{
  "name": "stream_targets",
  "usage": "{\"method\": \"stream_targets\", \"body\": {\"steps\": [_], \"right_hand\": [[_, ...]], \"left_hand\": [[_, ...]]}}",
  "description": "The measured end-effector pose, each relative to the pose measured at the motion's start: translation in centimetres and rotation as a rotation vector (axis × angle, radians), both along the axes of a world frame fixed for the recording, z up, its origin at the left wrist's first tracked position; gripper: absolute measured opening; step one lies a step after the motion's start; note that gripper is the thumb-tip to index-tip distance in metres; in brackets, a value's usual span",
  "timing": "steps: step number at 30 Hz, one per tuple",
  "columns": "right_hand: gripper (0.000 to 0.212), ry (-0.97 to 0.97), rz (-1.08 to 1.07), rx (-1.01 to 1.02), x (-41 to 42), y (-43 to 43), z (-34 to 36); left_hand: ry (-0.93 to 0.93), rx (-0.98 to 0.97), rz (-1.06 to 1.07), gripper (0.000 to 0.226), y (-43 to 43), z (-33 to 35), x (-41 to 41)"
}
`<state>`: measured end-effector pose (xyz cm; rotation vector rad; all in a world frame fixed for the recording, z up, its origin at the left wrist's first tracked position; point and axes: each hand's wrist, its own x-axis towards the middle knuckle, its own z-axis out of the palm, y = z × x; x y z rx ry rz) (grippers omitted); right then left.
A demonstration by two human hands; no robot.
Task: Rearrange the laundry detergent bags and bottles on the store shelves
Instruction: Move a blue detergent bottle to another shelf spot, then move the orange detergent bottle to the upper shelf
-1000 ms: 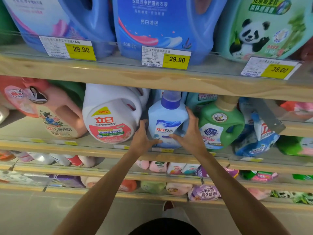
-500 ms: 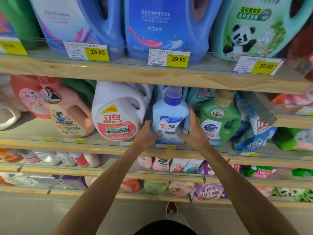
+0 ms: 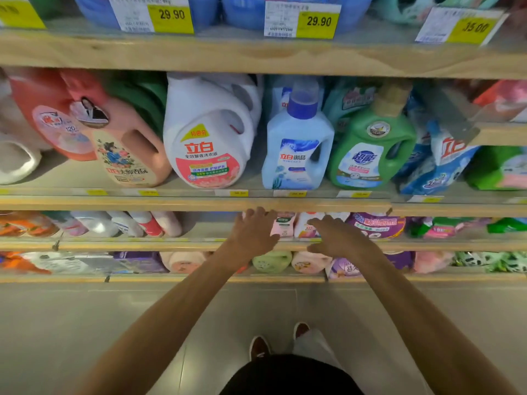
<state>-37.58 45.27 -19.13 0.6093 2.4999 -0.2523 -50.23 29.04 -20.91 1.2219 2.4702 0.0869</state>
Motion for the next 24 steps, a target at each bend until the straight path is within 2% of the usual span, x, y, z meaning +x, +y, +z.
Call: {"method": "stream_targets", "body": {"steps": [7, 13, 24], "right_hand": [[0.068, 0.122, 0.03, 0.125, 2.4, -4.9, 1.2], [0.061, 0.265, 0.001, 0.187, 4.8, -7.0, 2.7], [0.061, 0.112, -0.046, 0.08, 9.9, -13.9, 1.7]], "left_hand": [[0.179, -0.004, -0.003, 0.054, -2.6, 2.2, 2.5], [0.25, 0.111, 0.019, 0.049, -5.3, 3.6, 3.8], [0.186, 0.07, 0.054, 0.048, -13.9, 2.3, 8.3]]}}
